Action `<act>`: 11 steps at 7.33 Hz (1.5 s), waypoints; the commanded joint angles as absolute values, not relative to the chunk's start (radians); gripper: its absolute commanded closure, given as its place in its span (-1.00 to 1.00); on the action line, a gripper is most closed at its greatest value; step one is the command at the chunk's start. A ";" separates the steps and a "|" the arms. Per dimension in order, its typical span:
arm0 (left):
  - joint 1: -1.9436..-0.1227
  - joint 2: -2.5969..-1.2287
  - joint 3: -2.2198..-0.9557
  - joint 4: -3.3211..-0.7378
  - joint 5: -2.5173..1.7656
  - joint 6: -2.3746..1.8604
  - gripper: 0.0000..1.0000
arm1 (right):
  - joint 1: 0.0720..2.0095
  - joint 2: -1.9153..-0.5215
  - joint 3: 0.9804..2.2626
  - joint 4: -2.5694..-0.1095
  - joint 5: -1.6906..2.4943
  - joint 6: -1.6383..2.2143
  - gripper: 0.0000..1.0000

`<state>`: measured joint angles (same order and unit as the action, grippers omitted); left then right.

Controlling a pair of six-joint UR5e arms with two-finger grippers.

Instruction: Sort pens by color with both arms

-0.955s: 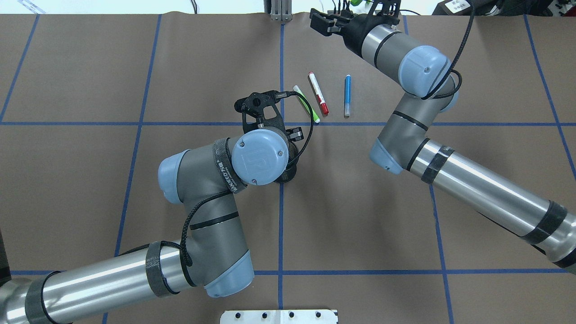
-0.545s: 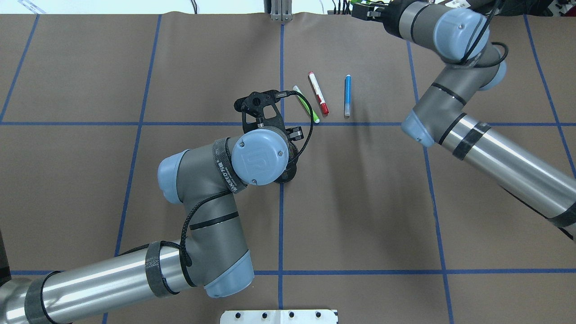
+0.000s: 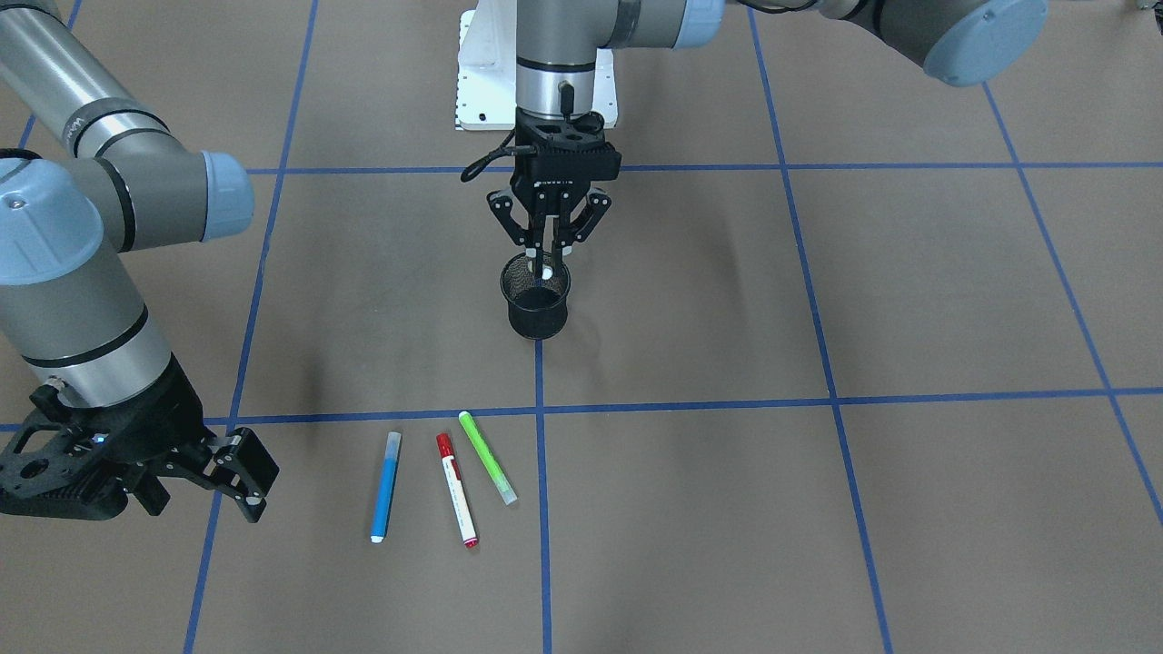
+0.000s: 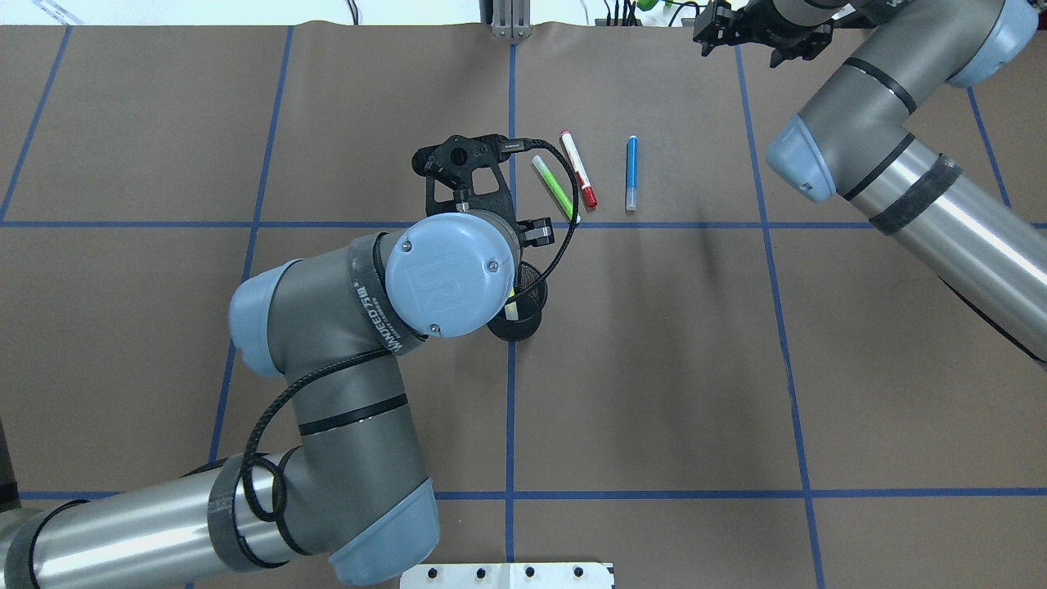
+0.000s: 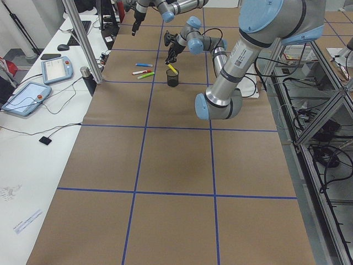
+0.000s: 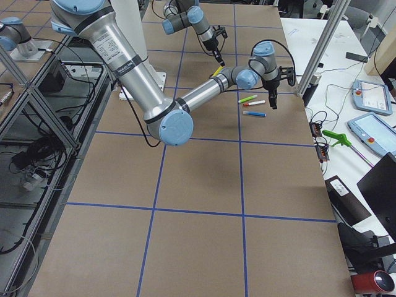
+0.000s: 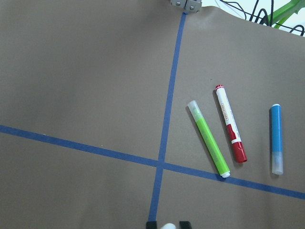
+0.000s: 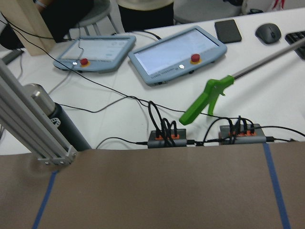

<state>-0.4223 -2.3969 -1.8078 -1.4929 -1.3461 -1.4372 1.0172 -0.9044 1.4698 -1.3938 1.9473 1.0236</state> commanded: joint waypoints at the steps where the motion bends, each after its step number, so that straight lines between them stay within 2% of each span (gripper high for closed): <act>1: -0.432 -2.411 -1.896 -1.422 -1.350 -1.416 1.00 | 1.029 -0.916 1.598 -1.767 2.063 0.918 -1.00; 2: -0.469 -2.437 -1.891 -1.425 -1.350 -1.417 1.00 | 1.048 -0.931 1.655 -1.914 2.068 0.773 -1.00; 4: -0.572 -2.479 -1.800 -1.475 -1.350 -1.417 1.00 | 1.072 -1.046 1.748 -1.925 2.066 0.643 -1.00; 5: -0.595 -2.523 -1.699 -1.526 -1.348 -1.417 1.00 | 1.100 -1.066 1.744 -1.899 2.121 0.617 -1.00; 6: -0.606 -2.558 -1.598 -1.575 -1.345 -1.422 1.00 | 1.127 -1.144 1.740 -1.779 2.196 0.582 -1.00; 8: -0.617 -2.565 -1.437 -1.749 -1.321 -1.427 1.00 | 1.192 -1.251 1.712 -1.640 2.259 0.530 -1.00; 11: -0.617 -2.612 -1.317 -1.802 -1.241 -1.459 1.00 | 1.307 -1.391 1.710 -1.605 2.277 0.299 -1.00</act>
<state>-0.6160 -2.5913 -1.3689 -1.7822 -1.2718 -1.4405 1.2553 -1.3333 1.7154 -1.6133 2.2760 0.4135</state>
